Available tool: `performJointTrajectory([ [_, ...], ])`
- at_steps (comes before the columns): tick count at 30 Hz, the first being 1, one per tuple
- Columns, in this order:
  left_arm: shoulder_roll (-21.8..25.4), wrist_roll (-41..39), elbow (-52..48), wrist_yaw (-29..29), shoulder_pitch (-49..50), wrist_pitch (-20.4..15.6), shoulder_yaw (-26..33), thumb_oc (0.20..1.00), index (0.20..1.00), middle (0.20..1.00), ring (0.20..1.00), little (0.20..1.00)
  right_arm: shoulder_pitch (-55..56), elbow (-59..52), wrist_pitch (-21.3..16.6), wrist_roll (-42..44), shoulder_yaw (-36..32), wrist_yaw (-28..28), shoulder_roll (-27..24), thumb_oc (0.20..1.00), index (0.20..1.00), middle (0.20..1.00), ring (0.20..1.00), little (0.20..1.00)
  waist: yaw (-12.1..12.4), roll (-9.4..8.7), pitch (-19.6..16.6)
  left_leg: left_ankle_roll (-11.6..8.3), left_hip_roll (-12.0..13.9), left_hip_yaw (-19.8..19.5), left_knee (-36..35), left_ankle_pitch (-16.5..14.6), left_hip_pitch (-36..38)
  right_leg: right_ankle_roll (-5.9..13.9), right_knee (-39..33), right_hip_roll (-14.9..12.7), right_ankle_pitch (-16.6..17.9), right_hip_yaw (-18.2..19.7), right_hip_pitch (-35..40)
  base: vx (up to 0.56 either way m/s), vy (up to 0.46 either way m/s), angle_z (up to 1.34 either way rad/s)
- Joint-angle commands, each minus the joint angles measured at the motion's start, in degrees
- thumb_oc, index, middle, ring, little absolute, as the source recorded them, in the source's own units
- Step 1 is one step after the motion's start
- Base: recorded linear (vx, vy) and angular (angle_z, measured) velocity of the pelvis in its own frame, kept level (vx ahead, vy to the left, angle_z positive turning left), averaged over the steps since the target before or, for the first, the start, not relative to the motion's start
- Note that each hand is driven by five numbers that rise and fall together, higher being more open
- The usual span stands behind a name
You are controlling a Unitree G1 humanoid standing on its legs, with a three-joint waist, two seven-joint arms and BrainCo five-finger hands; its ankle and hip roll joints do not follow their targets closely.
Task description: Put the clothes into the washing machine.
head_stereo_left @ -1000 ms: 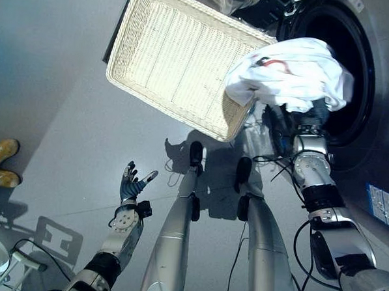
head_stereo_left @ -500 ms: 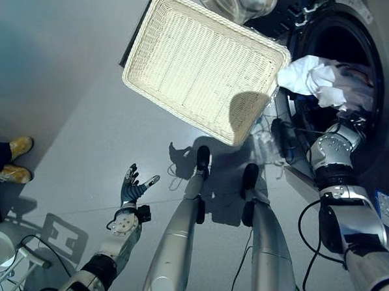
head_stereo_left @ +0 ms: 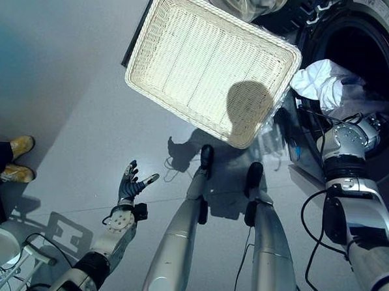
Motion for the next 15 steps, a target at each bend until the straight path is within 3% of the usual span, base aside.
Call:
performJointTrajectory([
  [1, -2.2, -1.1, 1.0, 0.0, 0.6, -0.3, 1.1, 1.0, 1.0, 1.0, 1.0, 1.0, 5.3, 1.6, 4.7, 0.3, -3.1, 1.5, -9.4, 1.0, 1.0, 1.0, 1.0, 1.0, -2.0, 3.47, 0.0, -1.79, -2.5, -0.8, 5.5, -5.9, -0.5, 0.76, -7.0, 2.9, 6.3, -4.6, 2.3, 0.0, 0.0, 0.0],
  [2, -2.0, -1.3, 0.9, 0.1, 0.5, 0.0, 1.0, 1.0, 1.0, 1.0, 1.0, 1.0, 5.5, 2.5, 10.4, 0.3, -3.0, 1.7, -9.3, 1.0, 1.0, 1.0, 1.0, 1.0, -2.1, 3.53, 0.0, -1.78, -2.5, -0.7, 5.4, -5.9, -0.6, 0.76, -6.9, 3.0, 6.3, -4.6, 2.2, 0.0, 0.0, 0.0],
  [3, -1.9, -1.3, 0.8, 0.3, 0.4, 0.4, 0.9, 1.0, 1.0, 1.0, 1.0, 1.0, 5.8, 5.3, 20.4, 0.3, -2.5, 5.8, -9.6, 1.0, 1.0, 1.0, 1.0, 1.0, -2.1, 3.53, 0.0, -1.69, -2.6, -0.6, 5.4, -5.8, -0.6, 0.75, -6.8, 3.0, 6.4, -4.5, 2.0, 0.0, 0.0, 0.0],
  [5, -1.7, -1.4, 0.6, 0.3, 0.6, 0.6, 1.0, 1.0, 1.0, 1.0, 1.0, 1.0, 5.9, 6.2, 25.1, 0.3, -1.7, 6.8, -9.8, 1.0, 1.0, 1.0, 1.0, 1.0, -2.1, 3.5, 0.0, -1.63, -2.6, -0.6, 5.6, -5.8, -0.7, 0.69, -6.6, 3.1, 6.4, -4.3, 1.9, 0.0, 0.0, 0.0],
  [8, -0.4, -1.7, 1.1, -1.1, 1.2, 0.5, 1.9, 1.0, 1.0, 1.0, 1.0, 1.0, 6.7, 10.6, 39.3, 0.3, 0.3, 14.8, -12.7, 1.0, 1.0, 1.0, 1.0, 1.0, -2.2, 3.01, 0.0, -1.46, -2.5, -0.3, 6.0, -6.0, -0.9, 0.87, -6.1, 3.2, 6.5, -4.4, 1.5, 0.0, 0.0, 0.0],
  [12, 0.2, -1.9, 1.3, -1.4, 0.9, 0.6, 1.8, 1.0, 1.0, 1.0, 1.0, 1.0, 6.8, 14.0, 44.1, 0.3, 1.5, 19.5, -15.1, 1.0, 1.0, 1.0, 1.0, 1.0, -2.3, 2.67, 0.0, -1.39, -2.5, -0.1, 6.0, -6.0, -1.1, 1.06, -6.3, 3.2, 6.9, -4.4, 1.4, 0.0, 0.0, 0.0],
  [13, 0.4, -1.9, 1.2, -1.8, 1.0, 0.7, 2.0, 1.0, 1.0, 1.0, 1.0, 1.0, 6.4, 15.0, 43.1, -5.1, 2.5, 22.4, -16.7, 1.0, 1.0, 1.0, 1.0, 1.0, -2.4, 2.58, 0.0, -1.31, -2.5, -0.1, 5.9, -6.1, -1.0, 1.12, -6.5, 3.3, 7.1, -4.3, 1.5, 0.0, 0.0, 0.0],
  [15, 0.4, -1.9, 0.9, -2.0, 1.0, 0.8, 2.1, 1.0, 1.0, 1.0, 1.0, 1.0, 5.7, 14.1, 35.3, -11.6, 3.4, 23.6, -16.9, 1.0, 1.0, 1.0, 1.0, 1.0, -2.5, 2.55, 0.0, -1.24, -2.6, 0.0, 5.8, -6.2, -0.9, 1.15, -6.8, 3.4, 7.2, -4.1, 1.5, 0.01, 0.03, -0.05],
])
